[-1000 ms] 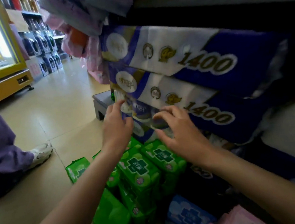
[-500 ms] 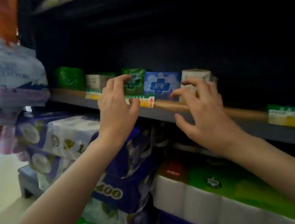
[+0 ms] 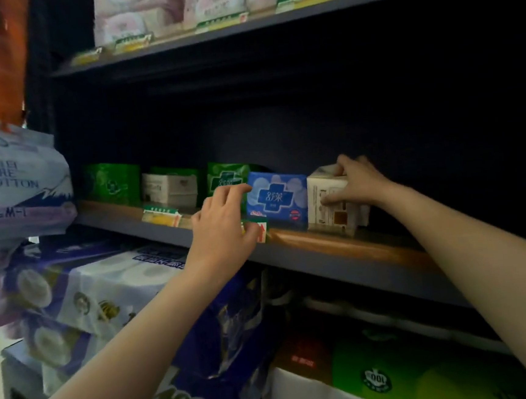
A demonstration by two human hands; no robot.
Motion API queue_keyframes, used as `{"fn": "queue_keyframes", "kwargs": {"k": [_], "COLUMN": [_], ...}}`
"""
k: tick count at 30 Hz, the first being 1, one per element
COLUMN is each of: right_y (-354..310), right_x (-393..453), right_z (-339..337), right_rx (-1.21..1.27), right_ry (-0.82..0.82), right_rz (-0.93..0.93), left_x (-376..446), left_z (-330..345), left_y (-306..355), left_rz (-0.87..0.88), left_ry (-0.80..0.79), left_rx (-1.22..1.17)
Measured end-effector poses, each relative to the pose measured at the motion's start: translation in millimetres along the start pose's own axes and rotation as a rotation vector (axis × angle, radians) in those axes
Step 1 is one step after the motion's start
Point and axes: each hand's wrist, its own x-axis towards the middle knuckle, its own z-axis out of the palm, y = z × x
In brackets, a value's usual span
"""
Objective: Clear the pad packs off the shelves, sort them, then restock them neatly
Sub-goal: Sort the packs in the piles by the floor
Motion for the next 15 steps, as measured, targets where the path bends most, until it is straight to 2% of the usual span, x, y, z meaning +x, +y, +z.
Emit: {"fn": "queue_keyframes", "kwargs": {"k": [11, 13, 15], "right_y": [-11, -8, -8], "right_x": [-10, -20, -37], "right_z": [-23, -24, -33], "right_rx": [-0.258, -0.236, -0.134], "right_ry": [-0.073, 0.078, 0.311], "right_rz": [0.0, -0.035, -0.128], "left_x": [-9, -9, -6], "left_z": [10, 4, -3], "left_y": [23, 24, 27], "left_rz": [-0.004, -0.004, -0.081], "left_ry": [0.006, 0.015, 0.038], "left_rx": [-0.081, -0.122, -0.317]}}
